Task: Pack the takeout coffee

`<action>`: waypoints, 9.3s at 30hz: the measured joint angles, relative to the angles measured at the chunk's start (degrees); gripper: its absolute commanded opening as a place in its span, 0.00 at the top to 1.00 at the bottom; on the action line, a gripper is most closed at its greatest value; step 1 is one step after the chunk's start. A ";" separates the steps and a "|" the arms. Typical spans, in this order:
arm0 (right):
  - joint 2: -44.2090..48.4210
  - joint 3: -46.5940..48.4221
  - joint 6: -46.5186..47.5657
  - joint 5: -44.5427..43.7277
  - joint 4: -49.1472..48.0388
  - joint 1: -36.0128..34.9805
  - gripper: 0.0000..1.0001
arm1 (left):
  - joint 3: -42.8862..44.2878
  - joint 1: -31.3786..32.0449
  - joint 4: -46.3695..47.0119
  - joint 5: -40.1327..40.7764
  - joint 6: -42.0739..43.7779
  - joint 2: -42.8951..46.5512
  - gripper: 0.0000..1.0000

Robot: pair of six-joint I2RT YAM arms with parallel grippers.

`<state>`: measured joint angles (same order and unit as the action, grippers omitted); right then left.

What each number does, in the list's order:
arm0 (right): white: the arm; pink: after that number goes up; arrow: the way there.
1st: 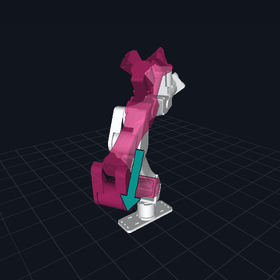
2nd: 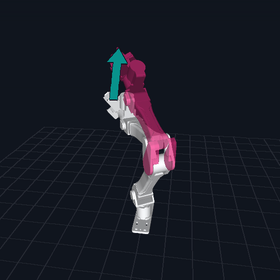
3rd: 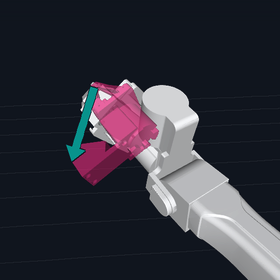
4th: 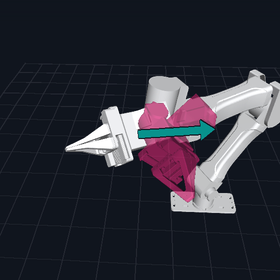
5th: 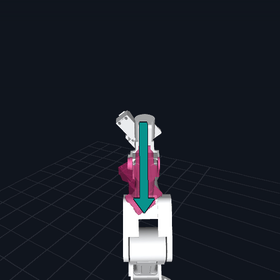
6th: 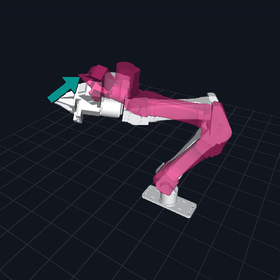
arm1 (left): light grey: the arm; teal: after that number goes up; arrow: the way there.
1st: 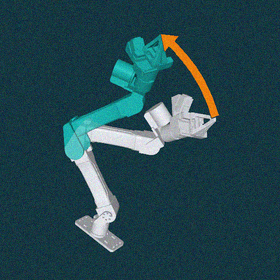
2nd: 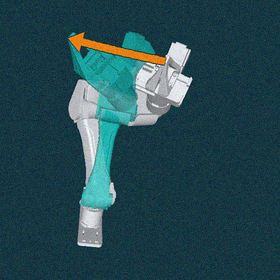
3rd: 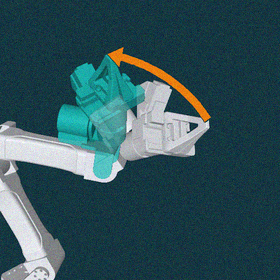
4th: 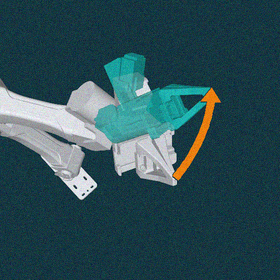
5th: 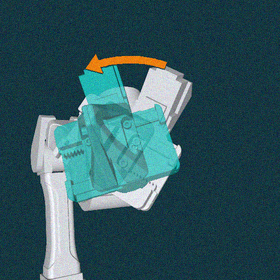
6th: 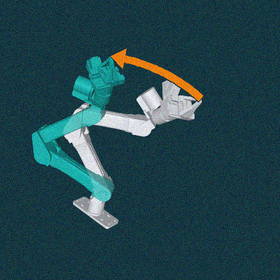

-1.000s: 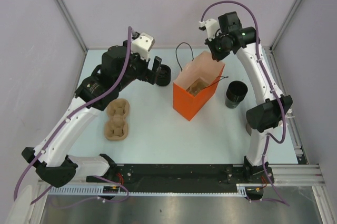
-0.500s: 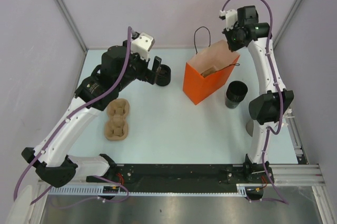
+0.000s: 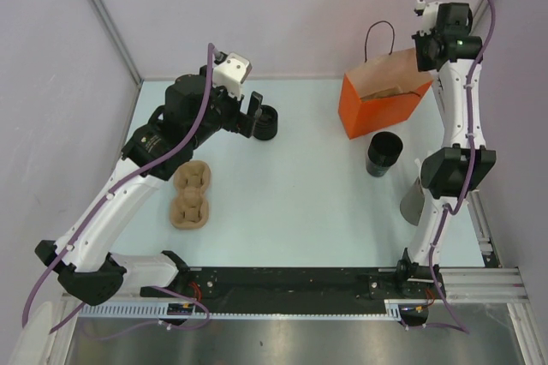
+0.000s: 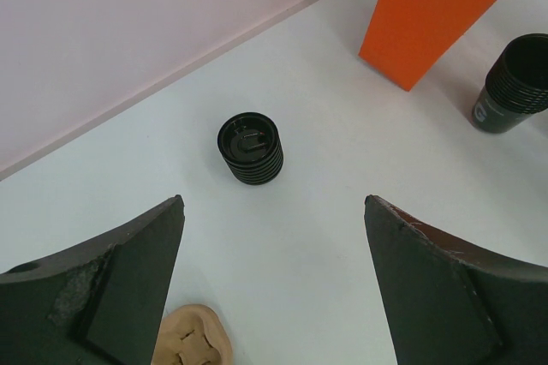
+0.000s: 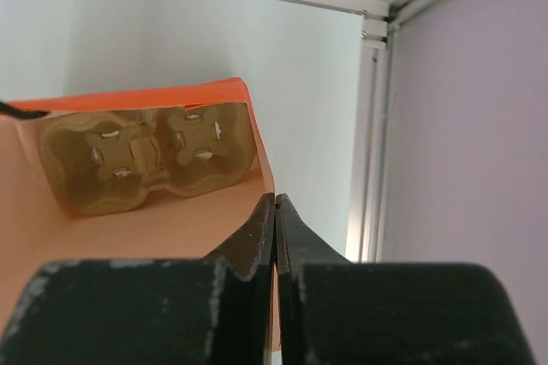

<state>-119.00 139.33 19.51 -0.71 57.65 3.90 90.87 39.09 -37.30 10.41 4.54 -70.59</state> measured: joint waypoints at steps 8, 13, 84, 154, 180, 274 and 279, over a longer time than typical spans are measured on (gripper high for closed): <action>-1.66 -0.02 -0.42 -2.16 -0.31 2.29 0.97 | -0.02 0.00 0.00 0.00 0.00 0.00 0.08; -1.66 -0.11 -0.22 -3.04 -0.55 2.29 0.80 | -0.09 0.00 0.07 0.02 0.00 0.00 0.04; 26.62 -52.02 3.76 11.72 2.69 -12.35 0.59 | -18.08 -14.75 6.01 -3.17 2.38 9.64 0.00; 24.57 -49.13 4.52 3.17 3.37 -17.09 1.00 | -19.34 -14.75 6.10 -3.74 1.44 10.27 0.00; 29.66 -37.16 4.74 -7.48 7.56 -23.02 1.00 | -19.34 -14.75 6.10 -3.69 1.42 10.75 0.00; 20.96 -55.87 11.96 -4.33 -12.57 -62.58 0.21 | -35.06 -35.76 15.87 -8.79 1.53 14.25 0.00; 24.33 -49.16 12.24 -2.99 -10.21 -59.01 0.11 | -35.06 -35.80 15.96 -11.41 1.57 14.01 0.00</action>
<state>-94.67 90.17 31.75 -3.70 47.44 -55.11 55.81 3.29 -21.34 -0.99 6.11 -56.58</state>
